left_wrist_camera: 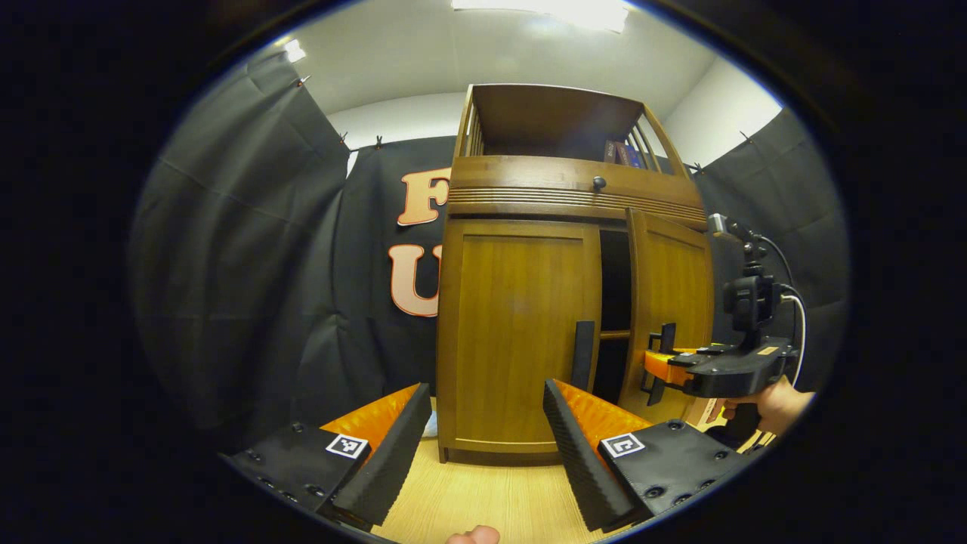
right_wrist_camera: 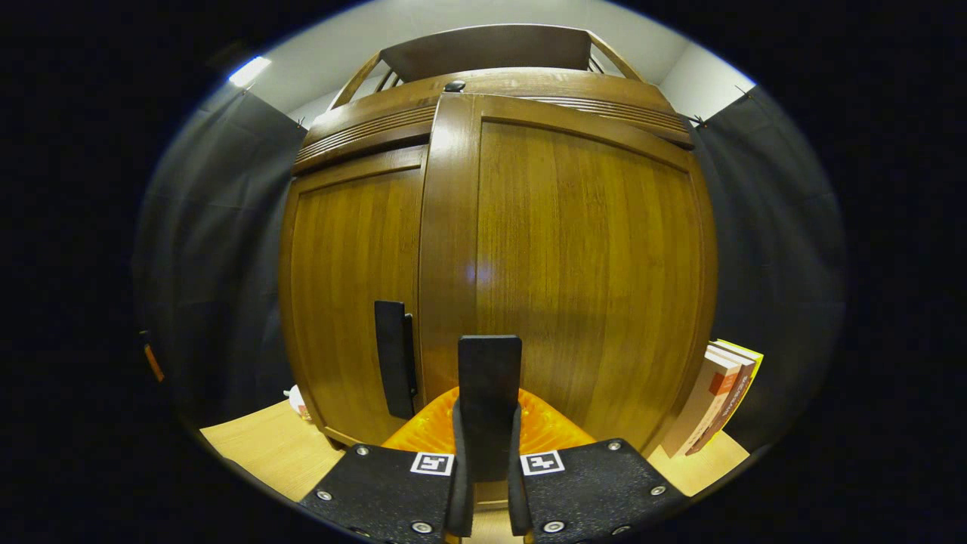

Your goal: Open the right door of the double-door shoe cabinet with the right hand, and open the left door with the left hand.

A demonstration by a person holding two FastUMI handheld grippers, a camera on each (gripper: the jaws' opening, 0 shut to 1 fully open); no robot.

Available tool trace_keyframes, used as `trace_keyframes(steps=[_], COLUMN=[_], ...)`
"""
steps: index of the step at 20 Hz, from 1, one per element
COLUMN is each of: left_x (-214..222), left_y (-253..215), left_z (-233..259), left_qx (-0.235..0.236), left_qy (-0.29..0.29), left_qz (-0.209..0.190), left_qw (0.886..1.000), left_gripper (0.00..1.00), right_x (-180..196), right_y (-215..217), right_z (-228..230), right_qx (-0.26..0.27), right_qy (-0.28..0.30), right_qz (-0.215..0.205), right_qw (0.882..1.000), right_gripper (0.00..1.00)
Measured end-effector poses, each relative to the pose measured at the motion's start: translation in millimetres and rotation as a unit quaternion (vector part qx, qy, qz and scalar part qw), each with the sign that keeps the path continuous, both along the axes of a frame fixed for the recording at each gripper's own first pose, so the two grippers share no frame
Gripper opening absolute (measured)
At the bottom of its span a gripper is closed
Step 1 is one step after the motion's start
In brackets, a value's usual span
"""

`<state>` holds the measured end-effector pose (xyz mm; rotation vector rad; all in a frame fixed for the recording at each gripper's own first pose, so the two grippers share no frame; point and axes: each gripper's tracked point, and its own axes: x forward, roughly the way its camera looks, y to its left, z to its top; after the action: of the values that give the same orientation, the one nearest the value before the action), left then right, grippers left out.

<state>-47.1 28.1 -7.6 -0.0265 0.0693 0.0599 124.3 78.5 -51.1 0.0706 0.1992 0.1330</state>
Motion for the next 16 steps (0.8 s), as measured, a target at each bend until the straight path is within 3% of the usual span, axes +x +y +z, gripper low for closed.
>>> trace_keyframes(steps=[9,16], left_x=[7.6,7.6], left_y=[-45.2,-75.0], left_z=[4.9,7.1], left_qx=[0.001,0.001], left_qy=[-0.004,-0.003], left_qz=[-0.02,-0.031], left_qw=[1.0,1.0], left_gripper=[0.97,0.97], right_x=[-65.7,-97.1], right_y=[-46.1,-83.1], right_z=[11.7,14.9], right_qx=[0.014,0.013], right_qy=[0.008,0.0], right_qz=[0.028,0.02], right_qw=[0.999,1.0], right_gripper=[0.21,0.18])
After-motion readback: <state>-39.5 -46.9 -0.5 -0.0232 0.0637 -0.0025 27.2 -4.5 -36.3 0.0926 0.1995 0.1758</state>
